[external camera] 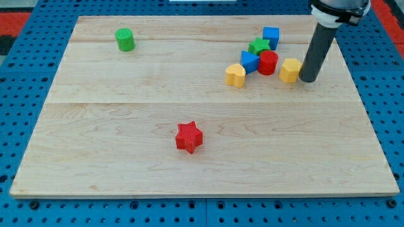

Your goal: Point your arm close to the blue cube

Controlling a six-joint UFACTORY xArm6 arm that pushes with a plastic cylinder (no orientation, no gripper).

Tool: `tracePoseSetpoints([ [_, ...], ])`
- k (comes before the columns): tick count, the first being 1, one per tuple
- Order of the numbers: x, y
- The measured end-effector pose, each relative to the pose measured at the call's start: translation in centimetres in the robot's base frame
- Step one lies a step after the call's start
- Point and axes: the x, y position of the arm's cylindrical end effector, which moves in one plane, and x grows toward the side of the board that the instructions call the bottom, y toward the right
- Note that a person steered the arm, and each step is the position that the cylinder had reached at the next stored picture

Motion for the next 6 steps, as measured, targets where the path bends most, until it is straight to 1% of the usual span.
tracePoseSetpoints([
  [1,-0.4,-0.2],
  [3,-2.4,-3.4],
  [4,-2.4,-4.0],
  [5,1.3,-4.0],
  [6,7.2,-6.3],
])
